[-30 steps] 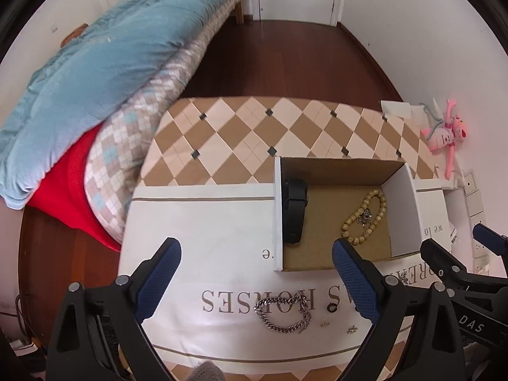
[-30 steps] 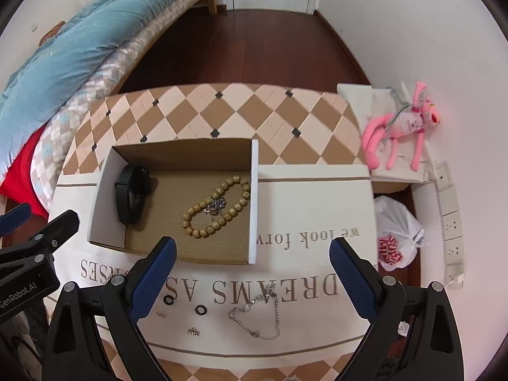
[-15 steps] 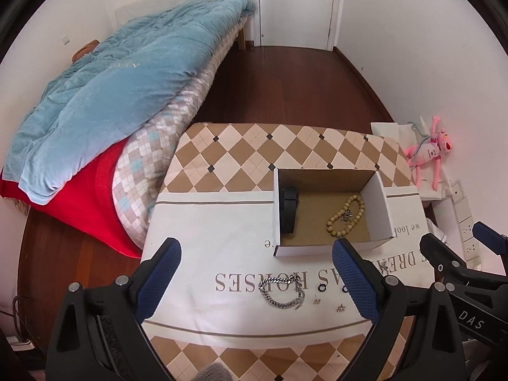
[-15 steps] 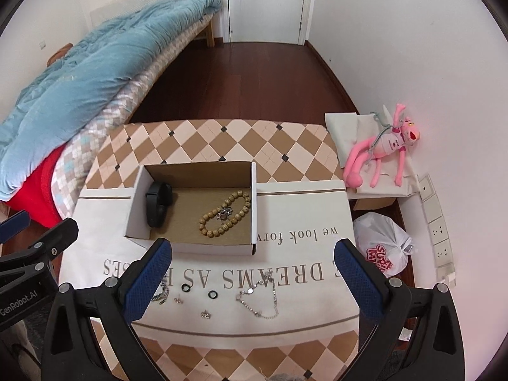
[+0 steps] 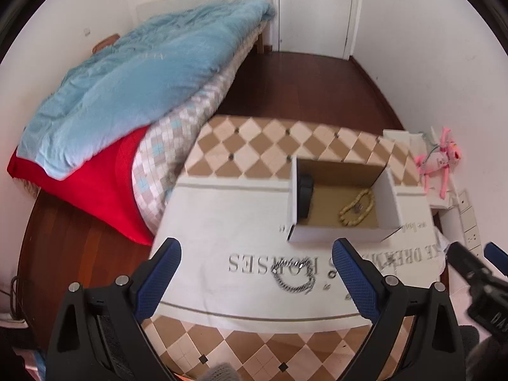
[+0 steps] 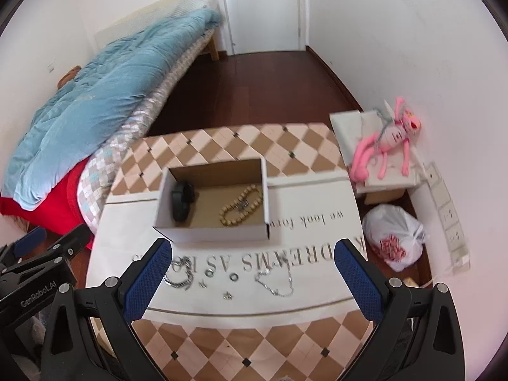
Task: Organize jewelry
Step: 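Move the left tool to the silver chain bracelet while the right tool reaches the silver necklace, then grasp the chain bracelet with the left tool while the right tool grasps the necklace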
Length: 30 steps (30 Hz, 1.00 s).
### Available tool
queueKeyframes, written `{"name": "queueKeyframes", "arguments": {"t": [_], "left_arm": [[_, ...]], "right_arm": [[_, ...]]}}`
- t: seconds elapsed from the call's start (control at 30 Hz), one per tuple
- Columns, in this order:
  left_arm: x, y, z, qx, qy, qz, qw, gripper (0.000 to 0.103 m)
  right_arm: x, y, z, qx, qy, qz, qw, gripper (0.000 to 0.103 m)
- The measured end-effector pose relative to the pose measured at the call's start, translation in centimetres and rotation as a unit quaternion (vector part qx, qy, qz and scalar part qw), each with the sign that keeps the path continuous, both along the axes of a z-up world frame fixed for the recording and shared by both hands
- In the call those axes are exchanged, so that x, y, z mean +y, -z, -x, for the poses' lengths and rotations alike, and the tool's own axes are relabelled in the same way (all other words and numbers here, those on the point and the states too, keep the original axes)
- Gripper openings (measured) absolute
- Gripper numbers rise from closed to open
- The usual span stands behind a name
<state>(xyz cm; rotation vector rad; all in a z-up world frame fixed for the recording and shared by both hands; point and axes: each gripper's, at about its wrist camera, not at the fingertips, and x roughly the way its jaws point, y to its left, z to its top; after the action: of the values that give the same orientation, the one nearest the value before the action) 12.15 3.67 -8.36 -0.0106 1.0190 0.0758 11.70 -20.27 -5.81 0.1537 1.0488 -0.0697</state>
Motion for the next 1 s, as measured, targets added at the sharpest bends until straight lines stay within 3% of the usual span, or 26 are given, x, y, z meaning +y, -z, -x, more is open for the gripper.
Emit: {"name": "queueKeyframes", "arguments": {"t": [0.23, 0.3, 0.4, 0.53, 0.6, 0.67, 0.73, 0.77, 0.8, 0.83, 1.0], "left_arm": [[0.4, 7.8, -0.2, 0.07, -0.015, -0.012, 0.9974, 0.097], [0.3, 9.5, -0.3, 0.084, -0.019, -0.015, 0.9962, 0.097], [0.1, 12.1, -0.7, 0.107, -0.023, -0.018, 0.9939, 0.097], [0.0, 14.4, -1.1, 0.128, -0.026, -0.016, 0.9913, 0.096], [0.1, 14.9, -1.1, 0.132, -0.024, -0.013, 0.9908, 0.096], [0.3, 15.2, -1.2, 0.134, -0.023, -0.01, 0.9907, 0.096], [0.4, 15.5, -1.3, 0.139, -0.02, 0.0, 0.9901, 0.096], [0.3, 15.5, -1.3, 0.14, -0.017, 0.002, 0.99, 0.096], [0.1, 15.6, -1.4, 0.14, -0.012, 0.004, 0.9901, 0.096], [0.1, 15.7, -1.6, 0.139, -0.009, 0.006, 0.9902, 0.096], [-0.8, 16.1, -2.4, 0.14, 0.009, 0.007, 0.9901, 0.096]], "right_arm": [[-4.4, 8.4, 0.7, 0.068, 0.071, -0.045, 0.994, 0.1], [-5.1, 10.9, 0.7, 0.089, 0.081, -0.048, 0.992, 0.088], [-5.4, 14.7, 0.2, 0.119, 0.085, -0.04, 0.988, 0.08], [-5.1, 17.5, 0.0, 0.134, 0.08, -0.024, 0.987, 0.065], [-4.3, 17.7, -0.1, 0.123, 0.072, -0.001, 0.99, 0.054], [-3.5, 17.8, -0.3, 0.12, 0.064, 0.027, 0.99, 0.053], [-3.1, 17.8, -0.3, 0.109, 0.059, 0.034, 0.992, 0.043], [-2.8, 17.7, -0.3, 0.106, 0.055, 0.036, 0.992, 0.033], [-2.6, 17.7, -0.4, 0.105, 0.053, 0.038, 0.992, 0.014], [-2.4, 17.6, -0.4, 0.107, 0.052, 0.038, 0.992, 0.004], [-2.6, 17.5, -0.2, 0.106, 0.049, 0.027, 0.993, 0.0]]}}
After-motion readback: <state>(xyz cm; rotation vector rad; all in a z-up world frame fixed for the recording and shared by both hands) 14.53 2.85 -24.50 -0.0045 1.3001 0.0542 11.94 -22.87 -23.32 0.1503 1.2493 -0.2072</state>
